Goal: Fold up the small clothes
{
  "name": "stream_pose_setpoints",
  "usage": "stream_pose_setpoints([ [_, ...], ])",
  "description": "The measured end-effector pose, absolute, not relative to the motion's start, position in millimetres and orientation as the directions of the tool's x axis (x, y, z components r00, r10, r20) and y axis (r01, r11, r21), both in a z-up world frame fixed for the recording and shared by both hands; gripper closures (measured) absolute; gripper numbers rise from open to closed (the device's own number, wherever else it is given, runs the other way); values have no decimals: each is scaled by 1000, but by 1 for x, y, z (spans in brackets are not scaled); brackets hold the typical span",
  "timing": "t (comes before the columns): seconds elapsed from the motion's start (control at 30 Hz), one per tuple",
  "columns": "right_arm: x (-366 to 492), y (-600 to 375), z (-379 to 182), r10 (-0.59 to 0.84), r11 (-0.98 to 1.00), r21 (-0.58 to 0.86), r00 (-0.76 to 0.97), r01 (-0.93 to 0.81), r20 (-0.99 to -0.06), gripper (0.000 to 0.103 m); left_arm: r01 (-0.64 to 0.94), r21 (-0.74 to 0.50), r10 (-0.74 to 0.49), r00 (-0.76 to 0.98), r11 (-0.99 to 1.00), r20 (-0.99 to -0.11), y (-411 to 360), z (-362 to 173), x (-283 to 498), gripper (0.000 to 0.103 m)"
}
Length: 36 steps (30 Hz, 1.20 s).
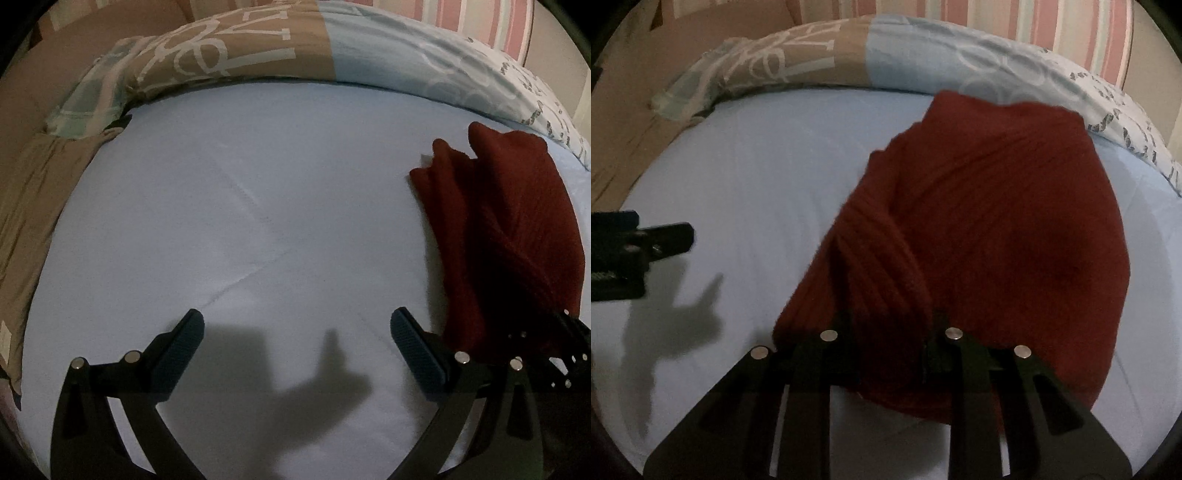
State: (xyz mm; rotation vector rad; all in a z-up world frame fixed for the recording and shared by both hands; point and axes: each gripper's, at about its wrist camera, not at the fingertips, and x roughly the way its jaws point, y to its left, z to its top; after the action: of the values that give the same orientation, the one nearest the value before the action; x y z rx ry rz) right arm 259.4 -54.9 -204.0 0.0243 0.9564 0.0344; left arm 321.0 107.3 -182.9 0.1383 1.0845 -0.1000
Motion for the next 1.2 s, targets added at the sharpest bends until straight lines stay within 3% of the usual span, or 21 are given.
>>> stream_pose_setpoints([
  [0.07, 259, -55, -200, 49, 999, 32, 574, -40, -818, 73, 153, 68, -11, 464, 986, -886, 107, -181, 321, 2],
  [0.2, 251, -70, -185, 95, 995, 62, 570, -76, -816, 42, 165, 60, -24, 463, 984, -886, 103, -176, 321, 2],
  [0.4, 214, -115, -148, 134, 990, 128, 594, -53, -793, 28, 225, 57, -54, 460, 973, -886, 83, -162, 326, 2],
  [0.63, 199, -195, -130, -3, 988, 94, 636, 119, -772, 20, 315, -18, -162, 436, 949, -885, 36, -149, 334, 2],
  [0.83, 202, -233, -133, -70, 974, 88, 641, 210, -764, 20, 405, -68, -243, 397, 912, -885, -25, -153, 347, 2],
  [1.2, 215, -248, -141, -101, 966, 76, 636, 245, -765, 20, 380, -107, -246, 338, 919, -908, -68, -186, 366, 2],
])
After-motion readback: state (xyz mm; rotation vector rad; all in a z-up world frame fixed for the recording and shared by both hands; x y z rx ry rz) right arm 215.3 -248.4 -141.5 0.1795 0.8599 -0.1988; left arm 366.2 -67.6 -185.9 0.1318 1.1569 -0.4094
